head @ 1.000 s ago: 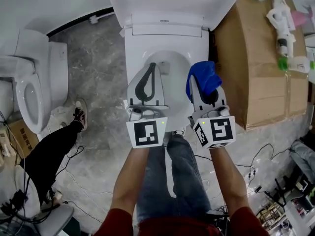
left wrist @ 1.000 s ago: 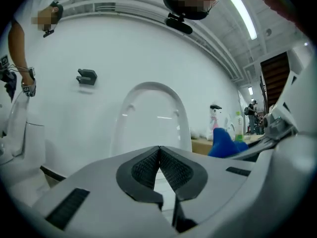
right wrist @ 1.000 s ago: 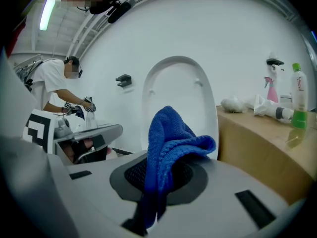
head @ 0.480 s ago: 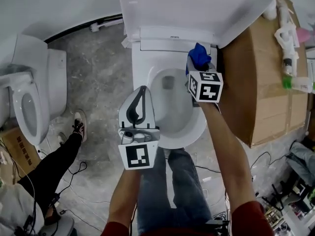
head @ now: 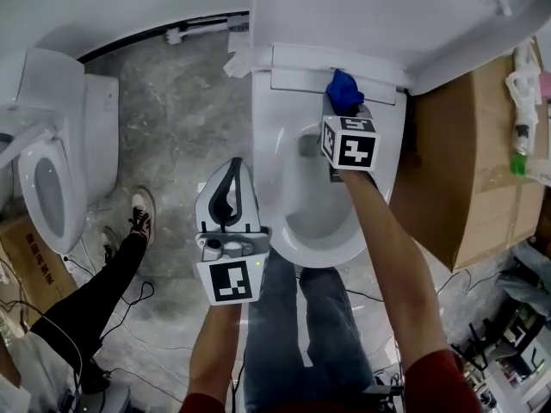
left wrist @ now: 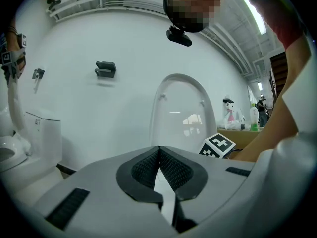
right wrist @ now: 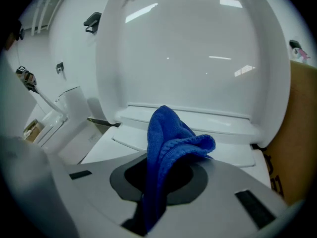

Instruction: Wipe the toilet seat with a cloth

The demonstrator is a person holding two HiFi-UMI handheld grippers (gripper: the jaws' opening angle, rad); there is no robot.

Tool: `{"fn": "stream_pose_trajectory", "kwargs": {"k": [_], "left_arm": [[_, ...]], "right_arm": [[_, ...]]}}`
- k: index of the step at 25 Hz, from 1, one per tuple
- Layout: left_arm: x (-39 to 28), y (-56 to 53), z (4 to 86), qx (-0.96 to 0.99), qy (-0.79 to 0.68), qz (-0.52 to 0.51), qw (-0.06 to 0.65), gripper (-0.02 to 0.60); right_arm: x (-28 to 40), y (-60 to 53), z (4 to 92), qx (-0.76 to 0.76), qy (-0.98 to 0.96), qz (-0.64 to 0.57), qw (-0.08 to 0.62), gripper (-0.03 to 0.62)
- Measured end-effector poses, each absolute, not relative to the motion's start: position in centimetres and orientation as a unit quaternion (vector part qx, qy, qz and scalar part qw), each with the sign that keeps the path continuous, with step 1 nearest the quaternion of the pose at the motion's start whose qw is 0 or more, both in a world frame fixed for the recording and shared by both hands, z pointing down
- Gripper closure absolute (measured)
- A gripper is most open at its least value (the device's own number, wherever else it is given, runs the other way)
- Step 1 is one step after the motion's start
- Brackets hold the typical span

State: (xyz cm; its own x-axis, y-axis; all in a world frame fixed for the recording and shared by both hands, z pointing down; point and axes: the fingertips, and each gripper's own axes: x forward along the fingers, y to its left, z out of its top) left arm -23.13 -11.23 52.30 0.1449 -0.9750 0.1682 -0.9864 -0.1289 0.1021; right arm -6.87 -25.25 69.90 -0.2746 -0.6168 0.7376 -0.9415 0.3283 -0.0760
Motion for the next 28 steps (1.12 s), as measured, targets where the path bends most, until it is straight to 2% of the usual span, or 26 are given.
{"fn": "stream_pose_trajectory", "kwargs": {"k": [6,12,28], "left_arm": [[-25.3,-9.8,52.7,0.745,-0.658,0.041,0.1,0.565],[-28.1,-8.4,53.2,0.73,-0.674,0.047,0.103,0.566],[-28.0,-5.5,51.0,0.724,-0.686,0.057,0.054,0.566]], "right_arm": [[-15.8,-24.9,69.4,0.44,-0.805,0.199,0.345,0.536],[-20.6,-22.8,69.1,0.332,-0.845,0.098,0.408,0.536],[-20.5,-5.6,70.2,0.129,-0.867,-0.056,0.478,0.536]]}}
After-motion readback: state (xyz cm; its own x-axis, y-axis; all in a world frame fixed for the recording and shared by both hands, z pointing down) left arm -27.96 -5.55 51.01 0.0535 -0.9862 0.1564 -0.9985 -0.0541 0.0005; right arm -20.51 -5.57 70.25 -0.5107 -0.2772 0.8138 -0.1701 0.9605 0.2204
